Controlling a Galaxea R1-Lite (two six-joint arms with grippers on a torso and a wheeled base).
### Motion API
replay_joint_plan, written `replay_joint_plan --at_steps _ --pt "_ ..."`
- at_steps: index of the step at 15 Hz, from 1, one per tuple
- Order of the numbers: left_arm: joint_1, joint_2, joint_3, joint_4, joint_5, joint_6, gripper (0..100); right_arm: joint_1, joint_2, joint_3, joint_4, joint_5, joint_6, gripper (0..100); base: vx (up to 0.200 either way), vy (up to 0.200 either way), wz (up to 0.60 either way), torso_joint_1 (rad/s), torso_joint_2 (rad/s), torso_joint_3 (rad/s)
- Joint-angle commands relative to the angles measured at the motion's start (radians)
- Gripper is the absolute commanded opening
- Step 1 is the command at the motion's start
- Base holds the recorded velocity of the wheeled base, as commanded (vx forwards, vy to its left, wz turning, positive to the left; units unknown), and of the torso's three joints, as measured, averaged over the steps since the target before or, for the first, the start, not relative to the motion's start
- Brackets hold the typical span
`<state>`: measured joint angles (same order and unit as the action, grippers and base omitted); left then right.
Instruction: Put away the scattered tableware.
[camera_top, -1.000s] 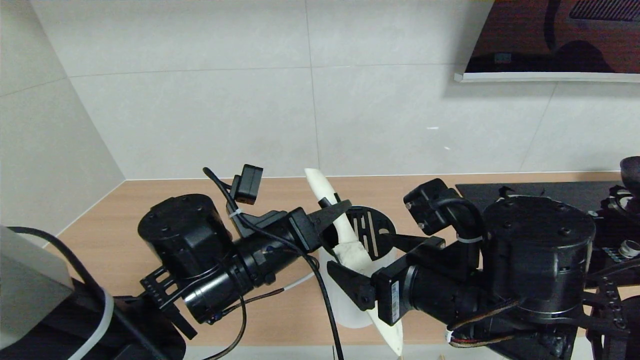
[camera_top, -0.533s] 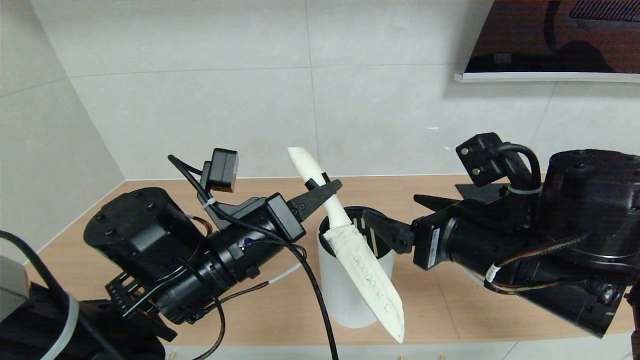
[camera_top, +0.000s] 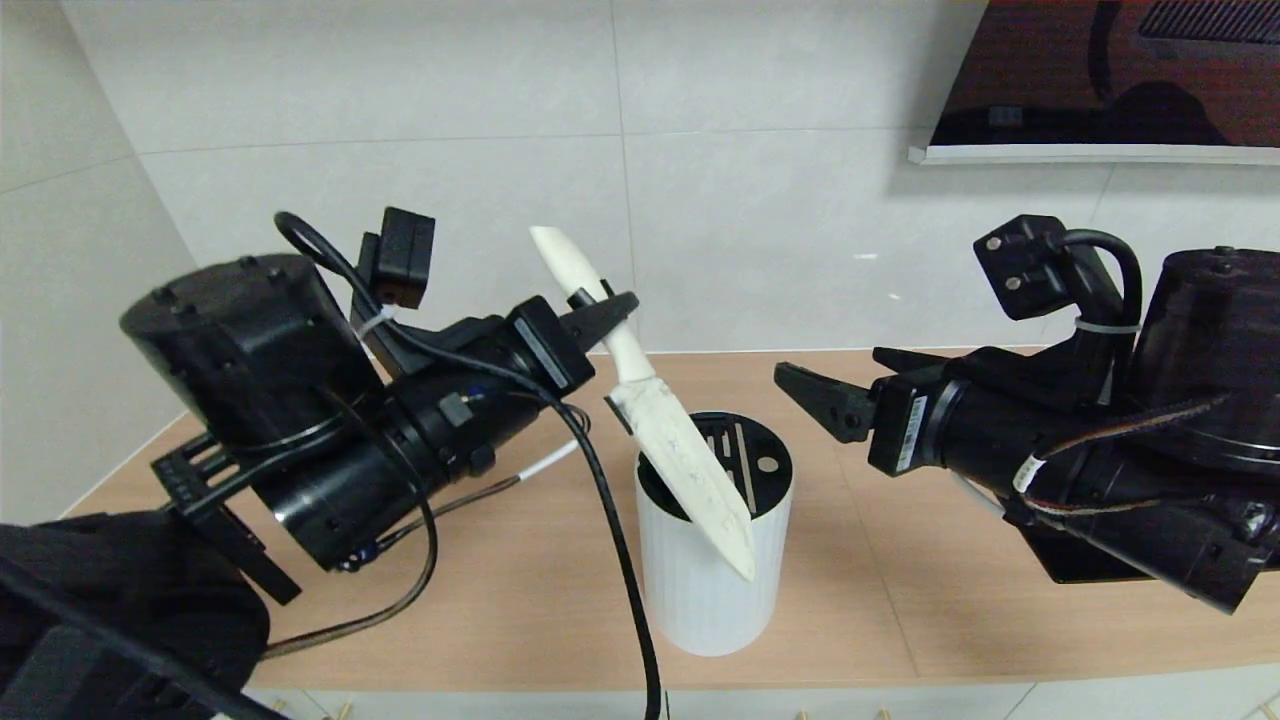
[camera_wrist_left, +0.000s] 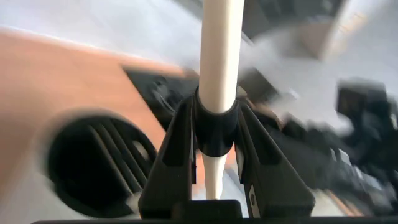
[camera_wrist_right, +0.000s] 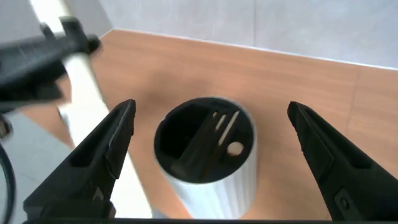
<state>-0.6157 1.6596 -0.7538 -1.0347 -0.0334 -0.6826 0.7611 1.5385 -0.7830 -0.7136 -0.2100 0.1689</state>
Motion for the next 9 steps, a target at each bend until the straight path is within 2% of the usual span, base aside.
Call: replay_joint_plan --at_steps 1,2,4,6,7,8,9 --pt "-0.012 -0.052 -0.14 0.137 0.099 0.052 0 -0.016 -0.001 -0.004 -0.001 0.001 -0.002 100 0.0 0.0 0.0 0.0 0.0 0.0" --pt "-0.016 -0.046 -0.153 0.157 0.144 0.084 0 -0.017 -0.005 -0.005 -0.001 0.0 -0.002 100 0.0 0.0 0.0 0.0 0.0 0.0" --pt "-0.05 -0.032 -0.167 0.168 0.24 0.207 0 -0.016 -0.008 -0.004 -0.001 0.0 -0.005 100 0.0 0.0 0.0 0.0 0.0 0.0" --pt "-0.116 -0.027 -0.176 0.163 0.368 0.317 0 -0.016 -0.008 -0.004 -0.001 0.0 -0.005 100 0.0 0.0 0.0 0.0 0.0 0.0" --pt "-0.151 -0.021 -0.199 0.163 0.438 0.391 0 -0.017 -0.006 -0.007 -0.003 -0.002 -0.005 100 0.0 0.0 0.0 0.0 0.0 0.0" --pt "-0.199 -0.001 -0.236 0.16 0.515 0.48 0 -0.017 -0.008 -0.012 -0.001 -0.006 -0.005 100 0.0 0.0 0.0 0.0 0.0 0.0" --pt "-0.228 0.026 -0.245 0.15 0.584 0.537 0 -0.019 -0.009 -0.013 -0.001 -0.009 -0.005 100 0.0 0.0 0.0 0.0 0.0 0.0"
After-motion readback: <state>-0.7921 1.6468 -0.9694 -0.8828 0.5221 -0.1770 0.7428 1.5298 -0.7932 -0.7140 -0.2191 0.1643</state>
